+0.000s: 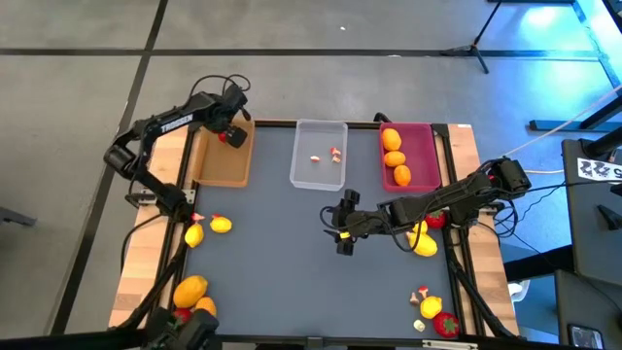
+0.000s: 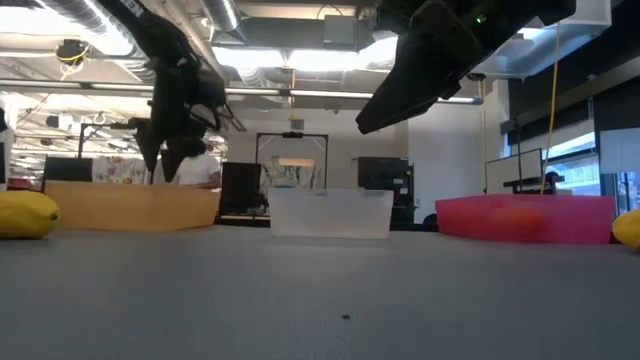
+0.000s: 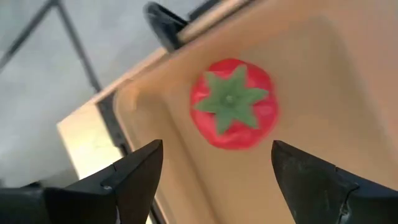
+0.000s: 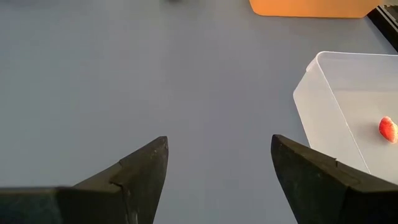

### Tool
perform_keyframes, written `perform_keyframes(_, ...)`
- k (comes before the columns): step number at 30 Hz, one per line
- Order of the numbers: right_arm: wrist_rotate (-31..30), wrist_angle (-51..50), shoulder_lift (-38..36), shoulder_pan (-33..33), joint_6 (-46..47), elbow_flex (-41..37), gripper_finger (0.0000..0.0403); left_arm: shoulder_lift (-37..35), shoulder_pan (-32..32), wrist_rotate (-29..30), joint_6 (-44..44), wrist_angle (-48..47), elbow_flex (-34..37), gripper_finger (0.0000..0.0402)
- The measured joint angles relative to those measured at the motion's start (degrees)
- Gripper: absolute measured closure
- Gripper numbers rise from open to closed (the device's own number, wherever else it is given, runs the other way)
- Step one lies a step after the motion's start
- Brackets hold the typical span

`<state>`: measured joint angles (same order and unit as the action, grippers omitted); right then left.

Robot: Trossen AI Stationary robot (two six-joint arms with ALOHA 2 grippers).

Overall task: Sort produce into baskets
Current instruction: Put the lemon into the pink bin

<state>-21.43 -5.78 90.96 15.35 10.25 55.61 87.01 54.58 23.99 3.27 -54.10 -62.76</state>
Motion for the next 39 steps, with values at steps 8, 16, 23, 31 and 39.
perform_keyframes(8,0.00,0.17,0.00,0.00,0.01,0.00,0.0121,-6.80,-4.05,-9.82,-1.28,-4.85,0.00,0.0107)
perform_keyframes(16,0.00,0.15,0.00,0.00,0.18,0.00,0.0121,-11.13,-12.34,-20.05,1.05,-11.86,0.00,0.0107)
perform_keyframes(23,0.00,-0.27,0.00,0.00,0.01,0.00,0.0121,-11.66,-23.03,-21.50,4.21,-14.08,0.00,0.0107)
perform_keyframes(31,0.00,-0.29,0.00,0.00,-0.01,0.00,0.0121,-11.66,-36.09,-21.53,10.08,-17.32,0.00,0.0107)
perform_keyframes(39,0.00,-0.31,0.00,0.00,-0.04,0.00,0.0121,-11.65,-48.59,-21.55,21.61,-21.78,0.00,0.0107)
